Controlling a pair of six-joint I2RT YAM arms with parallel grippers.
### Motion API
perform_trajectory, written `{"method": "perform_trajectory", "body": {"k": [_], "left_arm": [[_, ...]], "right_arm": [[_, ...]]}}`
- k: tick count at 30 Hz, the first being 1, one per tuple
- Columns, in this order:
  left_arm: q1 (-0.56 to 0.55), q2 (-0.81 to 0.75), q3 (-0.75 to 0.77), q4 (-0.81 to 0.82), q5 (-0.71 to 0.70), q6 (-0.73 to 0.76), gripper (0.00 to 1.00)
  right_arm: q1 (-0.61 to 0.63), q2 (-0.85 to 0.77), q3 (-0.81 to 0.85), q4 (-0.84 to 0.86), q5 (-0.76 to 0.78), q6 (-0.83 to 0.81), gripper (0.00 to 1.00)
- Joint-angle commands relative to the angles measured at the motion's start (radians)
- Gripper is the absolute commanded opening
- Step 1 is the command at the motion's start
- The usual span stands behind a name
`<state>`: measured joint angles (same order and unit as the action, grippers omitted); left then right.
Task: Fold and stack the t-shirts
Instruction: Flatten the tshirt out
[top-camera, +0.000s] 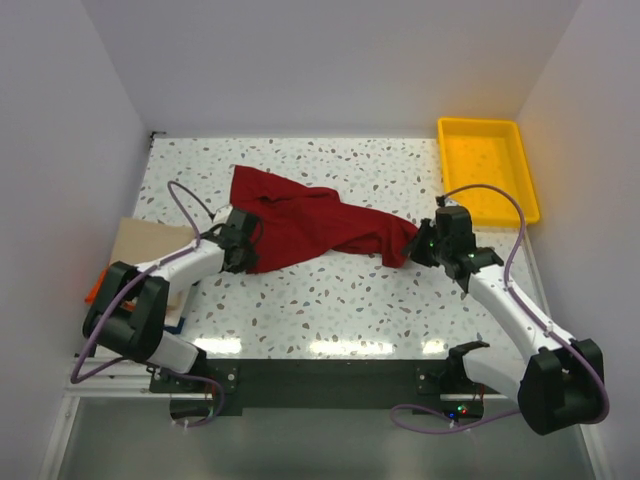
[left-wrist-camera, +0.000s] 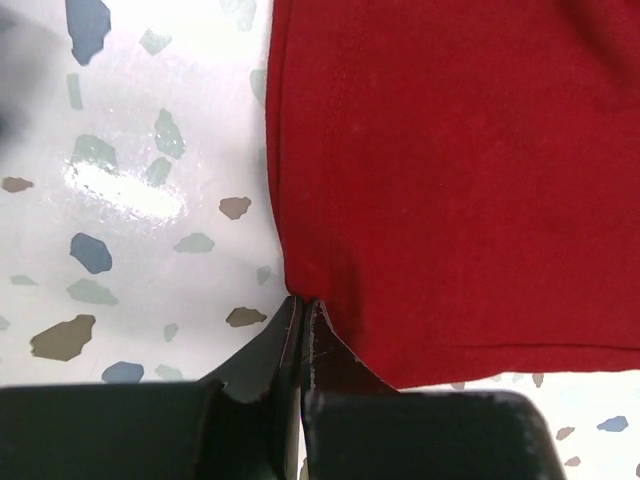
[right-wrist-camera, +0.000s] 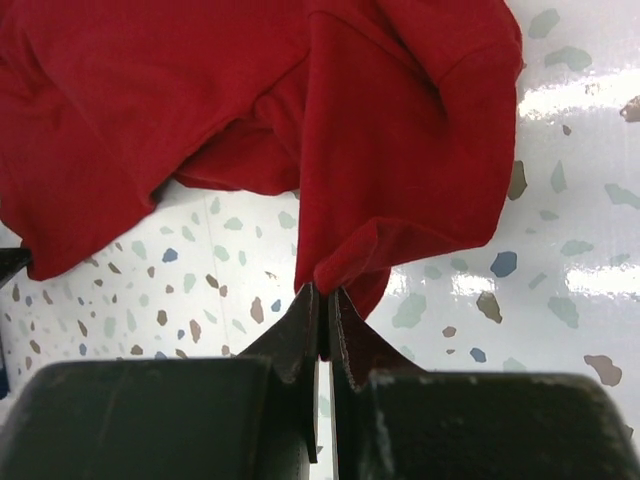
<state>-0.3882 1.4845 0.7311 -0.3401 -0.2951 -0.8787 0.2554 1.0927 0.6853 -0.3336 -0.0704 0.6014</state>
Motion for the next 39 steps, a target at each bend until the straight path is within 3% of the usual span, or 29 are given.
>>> {"method": "perform_trajectory", "body": {"k": [1,6,10,14,24,32,36,39], "left_arm": [[-0.003,-0.062,0.118,-0.034,-0.036,0.053,0.00],[0.038,-0.222,0.301,-0.154,-0.082,0.151,0.00],[0.133,-0.323,0.492,-0.187,-0.032,0.227,0.00],[0.202,-0.349,0.681,-0.241,-0.018,0.286,0.00],[0.204,-0.408,1.075,-0.329,-0.004,0.308,0.00],[0.204,-0.366,1.197,-0.338,-0.016,0.313,0.00],[0.204,-0.319,1.179,-0.274,-0.009,0.311,0.00],[0.206,-0.239,1.151,-0.202,-0.003,0.325,0.00]], "right_arm": [[0.001,-0.014,0.091,-0.014,0.015,-0.014,0.00],[-0.005,-0.016,0.222,-0.079,0.060,-0.029,0.00],[-0.019,-0.008,0.367,-0.160,0.102,-0.045,0.00],[-0.037,-0.004,0.601,-0.243,0.176,-0.055,0.00],[-0.065,0.018,1.230,-0.488,0.241,-0.077,0.00],[-0.064,0.053,1.563,-0.498,0.290,-0.126,0.00],[-0.065,0.111,1.577,-0.371,0.233,-0.130,0.00],[-0.064,0.160,1.492,-0.226,0.179,-0.130,0.00]]}}
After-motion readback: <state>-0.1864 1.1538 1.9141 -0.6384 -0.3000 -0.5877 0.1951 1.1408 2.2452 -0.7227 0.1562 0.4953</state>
